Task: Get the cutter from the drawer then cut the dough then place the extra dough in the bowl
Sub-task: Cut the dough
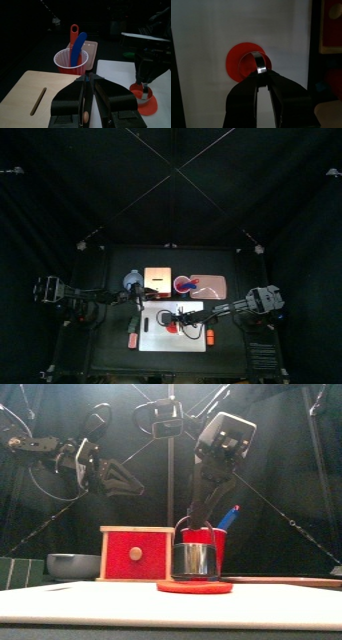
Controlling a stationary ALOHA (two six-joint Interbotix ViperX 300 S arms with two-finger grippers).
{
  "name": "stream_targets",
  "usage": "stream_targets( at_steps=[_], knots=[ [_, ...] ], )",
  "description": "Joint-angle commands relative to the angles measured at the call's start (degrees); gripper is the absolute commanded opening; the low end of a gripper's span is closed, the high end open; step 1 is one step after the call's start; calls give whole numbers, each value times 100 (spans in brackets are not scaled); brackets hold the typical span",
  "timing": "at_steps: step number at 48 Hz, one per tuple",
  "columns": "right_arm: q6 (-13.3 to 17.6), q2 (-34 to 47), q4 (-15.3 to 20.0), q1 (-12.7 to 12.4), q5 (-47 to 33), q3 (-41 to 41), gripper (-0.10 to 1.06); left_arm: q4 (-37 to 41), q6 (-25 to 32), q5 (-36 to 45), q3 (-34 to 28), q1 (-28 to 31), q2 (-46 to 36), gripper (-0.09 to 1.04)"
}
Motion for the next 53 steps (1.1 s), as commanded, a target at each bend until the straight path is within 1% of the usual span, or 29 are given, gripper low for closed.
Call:
stream_targets(
  at_steps=[1,19,28,40,48,53],
  knots=[
    [9,-79,0,26,0,-141,51,-9,9,-53,-62,9,-26,60],
    [0,-35,123,44,9,-176,51,-9,9,-53,-44,26,-18,60],
    [9,-35,132,105,9,-202,51,-9,9,-53,-35,26,18,60],
    [-9,53,53,123,26,-211,51,-9,0,-53,-70,26,114,60],
    [0,79,-88,132,26,-229,51,-9,0,-53,-70,18,141,60],
    [9,88,-97,149,26,-229,51,-9,0,-62,-70,18,149,60]
  ],
)
